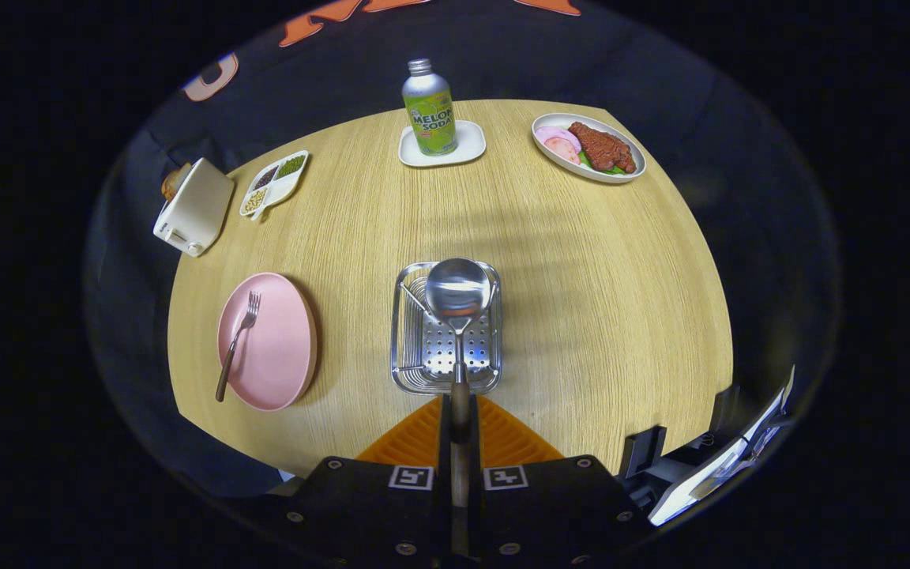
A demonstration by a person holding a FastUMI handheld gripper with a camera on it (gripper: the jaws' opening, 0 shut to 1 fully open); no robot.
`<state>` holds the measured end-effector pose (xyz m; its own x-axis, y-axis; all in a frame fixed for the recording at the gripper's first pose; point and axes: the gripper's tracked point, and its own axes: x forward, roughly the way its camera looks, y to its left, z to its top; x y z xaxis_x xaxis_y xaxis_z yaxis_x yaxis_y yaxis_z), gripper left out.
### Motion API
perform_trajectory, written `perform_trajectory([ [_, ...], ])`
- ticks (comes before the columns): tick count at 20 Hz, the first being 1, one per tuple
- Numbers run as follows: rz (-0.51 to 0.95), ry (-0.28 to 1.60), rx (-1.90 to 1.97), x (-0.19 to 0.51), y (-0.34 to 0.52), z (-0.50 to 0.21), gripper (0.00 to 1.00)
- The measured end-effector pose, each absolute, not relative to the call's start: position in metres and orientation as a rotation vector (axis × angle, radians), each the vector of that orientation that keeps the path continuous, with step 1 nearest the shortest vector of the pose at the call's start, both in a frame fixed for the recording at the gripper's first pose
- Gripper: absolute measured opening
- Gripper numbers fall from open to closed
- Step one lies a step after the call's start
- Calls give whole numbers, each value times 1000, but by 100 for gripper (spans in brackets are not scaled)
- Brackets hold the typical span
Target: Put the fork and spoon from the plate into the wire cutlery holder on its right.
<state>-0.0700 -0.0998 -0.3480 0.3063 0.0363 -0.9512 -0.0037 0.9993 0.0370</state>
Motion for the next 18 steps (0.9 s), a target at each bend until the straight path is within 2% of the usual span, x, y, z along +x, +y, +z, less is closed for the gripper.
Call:
perform_trajectory([
  [9, -15, 1201, 60, -60, -103, -335, 9],
  [15, 17, 969, 113, -18, -88, -295, 17],
  [18, 43, 821, 114, 0, -75, -266, 28],
])
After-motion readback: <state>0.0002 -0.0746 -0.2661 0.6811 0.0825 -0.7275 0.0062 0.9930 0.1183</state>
